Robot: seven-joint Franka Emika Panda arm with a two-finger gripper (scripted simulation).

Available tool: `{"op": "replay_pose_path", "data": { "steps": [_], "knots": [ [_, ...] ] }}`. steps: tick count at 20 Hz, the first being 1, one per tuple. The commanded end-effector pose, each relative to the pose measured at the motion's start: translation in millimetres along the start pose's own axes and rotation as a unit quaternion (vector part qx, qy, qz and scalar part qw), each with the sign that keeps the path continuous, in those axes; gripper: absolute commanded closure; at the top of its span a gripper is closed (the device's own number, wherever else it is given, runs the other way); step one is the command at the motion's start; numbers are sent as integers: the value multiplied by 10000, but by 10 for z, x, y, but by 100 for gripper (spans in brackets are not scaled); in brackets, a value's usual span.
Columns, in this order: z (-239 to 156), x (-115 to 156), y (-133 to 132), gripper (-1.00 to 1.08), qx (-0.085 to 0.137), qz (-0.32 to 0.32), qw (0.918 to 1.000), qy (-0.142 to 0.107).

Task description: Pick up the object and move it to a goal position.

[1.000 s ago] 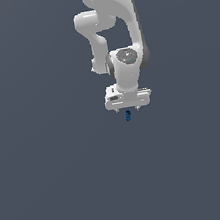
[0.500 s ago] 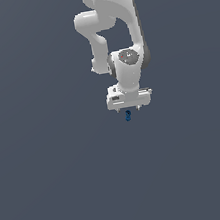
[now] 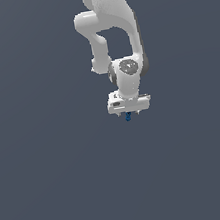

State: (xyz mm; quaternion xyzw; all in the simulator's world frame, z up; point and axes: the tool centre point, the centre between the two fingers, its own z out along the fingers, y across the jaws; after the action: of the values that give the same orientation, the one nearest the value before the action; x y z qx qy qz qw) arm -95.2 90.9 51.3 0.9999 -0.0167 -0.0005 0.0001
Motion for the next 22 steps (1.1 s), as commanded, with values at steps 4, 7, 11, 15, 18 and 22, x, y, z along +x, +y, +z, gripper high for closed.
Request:
{"op": "replay_pose_path", "data": {
  "steps": [4, 7, 11, 15, 18, 22],
  "knots": [
    [85, 6, -3, -92, 1, 0, 10000, 5],
    [85, 6, -3, 108, 1, 0, 10000, 5],
    [85, 6, -3, 108, 1, 0, 10000, 5],
    [85, 8, -3, 108, 1, 0, 10000, 5],
    [84, 23, -17, 108, 1, 0, 10000, 5],
    [79, 92, -76, 108, 1, 0, 10000, 5]
  ]
}}
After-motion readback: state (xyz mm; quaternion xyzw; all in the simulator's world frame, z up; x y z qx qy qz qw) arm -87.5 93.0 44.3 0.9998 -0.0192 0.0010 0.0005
